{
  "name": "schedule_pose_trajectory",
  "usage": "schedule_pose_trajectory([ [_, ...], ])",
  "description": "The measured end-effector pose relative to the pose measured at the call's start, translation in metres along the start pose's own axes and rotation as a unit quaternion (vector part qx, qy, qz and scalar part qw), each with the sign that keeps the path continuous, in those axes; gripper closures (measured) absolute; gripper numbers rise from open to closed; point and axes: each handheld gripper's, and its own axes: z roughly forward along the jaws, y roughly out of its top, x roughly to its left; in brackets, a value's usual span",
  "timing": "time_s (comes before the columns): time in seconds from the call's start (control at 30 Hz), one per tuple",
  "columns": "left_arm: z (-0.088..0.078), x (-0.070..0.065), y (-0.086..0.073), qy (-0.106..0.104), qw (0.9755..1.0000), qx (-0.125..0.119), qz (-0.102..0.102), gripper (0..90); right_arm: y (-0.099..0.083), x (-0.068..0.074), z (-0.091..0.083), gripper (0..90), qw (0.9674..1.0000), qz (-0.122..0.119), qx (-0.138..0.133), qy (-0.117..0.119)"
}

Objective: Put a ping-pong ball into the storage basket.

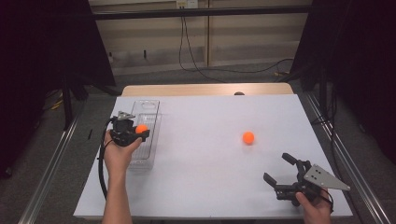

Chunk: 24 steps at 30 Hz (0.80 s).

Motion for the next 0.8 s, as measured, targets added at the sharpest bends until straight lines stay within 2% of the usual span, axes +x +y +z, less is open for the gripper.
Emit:
schedule_pose_trajectory([
  [0.33, 0.0022, 0.0036, -0.0012, 0.008, 1.0, 0.001, -0.005, 51.0, 0.0, -0.0008, -0.0013, 1.5, 1.0, 0.001, 0.0, -0.001],
  [0.4, 0.0027, 0.0034, -0.0015, 0.018, 0.9998, 0.006, 0.0, 50.9, 0.0001, -0.0007, -0.0012, 1.5, 1.0, -0.001, 0.0, -0.001],
  [0.47, 0.0027, 0.0043, -0.0016, 0.013, 0.9999, 0.004, -0.001, 50.9, 0.0002, -0.0004, -0.0013, 1.5, 1.0, -0.001, -0.001, 0.0],
  [0.73, 0.0037, 0.005, -0.0021, 0.025, 0.9996, 0.007, 0.003, 50.9, 0.0001, -0.0002, -0.0017, 1.5, 1.0, 0.0, 0.0, 0.001],
  [0.8, 0.0036, 0.0054, -0.0027, 0.023, 0.9997, 0.007, -0.001, 50.9, -0.0001, -0.0002, -0.002, 1.5, 1.0, 0.001, 0.001, 0.0],
])
